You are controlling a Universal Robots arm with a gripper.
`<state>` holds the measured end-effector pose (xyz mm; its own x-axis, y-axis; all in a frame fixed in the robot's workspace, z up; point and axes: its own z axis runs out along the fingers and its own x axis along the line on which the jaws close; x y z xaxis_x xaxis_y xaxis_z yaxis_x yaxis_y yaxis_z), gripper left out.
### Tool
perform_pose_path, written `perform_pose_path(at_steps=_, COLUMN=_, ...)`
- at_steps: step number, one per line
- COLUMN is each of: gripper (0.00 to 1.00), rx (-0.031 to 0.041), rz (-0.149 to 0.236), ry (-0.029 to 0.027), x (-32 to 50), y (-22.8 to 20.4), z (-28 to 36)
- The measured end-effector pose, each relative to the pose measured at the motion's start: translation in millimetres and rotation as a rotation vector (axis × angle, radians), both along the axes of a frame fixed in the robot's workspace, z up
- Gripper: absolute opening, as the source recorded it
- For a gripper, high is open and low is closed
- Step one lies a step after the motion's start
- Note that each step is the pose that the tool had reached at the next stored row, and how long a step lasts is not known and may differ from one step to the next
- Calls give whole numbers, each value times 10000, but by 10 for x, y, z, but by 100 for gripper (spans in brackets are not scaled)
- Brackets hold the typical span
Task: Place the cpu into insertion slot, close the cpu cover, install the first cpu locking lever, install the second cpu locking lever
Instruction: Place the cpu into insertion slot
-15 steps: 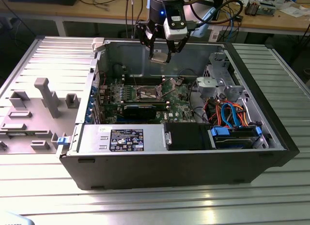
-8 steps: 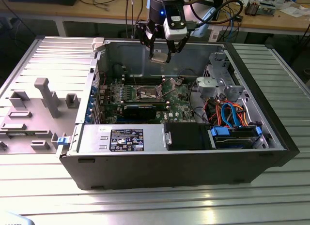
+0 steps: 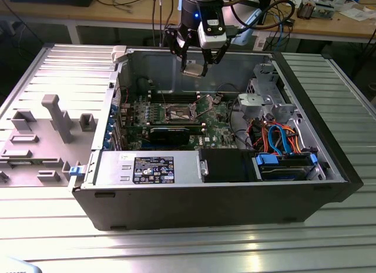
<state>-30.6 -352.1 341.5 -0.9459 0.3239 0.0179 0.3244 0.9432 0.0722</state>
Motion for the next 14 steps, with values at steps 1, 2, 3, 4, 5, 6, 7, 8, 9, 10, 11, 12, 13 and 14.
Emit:
perform_pose_path(at_steps=1, gripper=55, rx=0, rz=-8, ry=0, x=0, y=0, z=0)
perform_pose_path(at_steps=2, gripper=55, rx=0, rz=-20, ry=0, x=0, y=0, z=0)
perform_pose_path(at_steps=3, gripper=55, rx=0, rz=-29, ry=0, x=0, y=0, z=0)
perform_pose_path(at_steps=4, gripper=55, rx=0, rz=-34, ry=0, x=0, y=0, z=0)
perform_pose_path(at_steps=5, gripper=55, rx=0, rz=-43, ry=0, x=0, y=0, z=0)
perform_pose_path(at_steps=6, gripper=55, rx=0, rz=-48, ry=0, x=0, y=0, z=0)
perform_pose_path(at_steps=7, gripper=55, rx=0, rz=-54, ry=0, x=0, y=0, z=0)
perform_pose_path(at_steps=8, gripper=55, rx=0, rz=-60, ry=0, x=0, y=0, z=0)
perform_pose_path(at_steps=9, gripper=55, rx=0, rz=-68, ry=0, x=0, y=0, z=0)
perform_pose_path(at_steps=10, gripper=55, rx=0, rz=-73, ry=0, x=0, y=0, z=0)
perform_pose_path(at_steps=11, gripper=55, rx=0, rz=-81, ry=0, x=0, y=0, z=0)
perform_pose_path(at_steps=12, gripper=55, rx=0, rz=-86, ry=0, x=0, y=0, z=0)
perform_pose_path(at_steps=13, gripper=55, rx=0, rz=-94, ry=0, x=0, y=0, z=0)
perform_pose_path(at_steps=14, gripper=55, rx=0, rz=-102, ry=0, x=0, y=0, z=0)
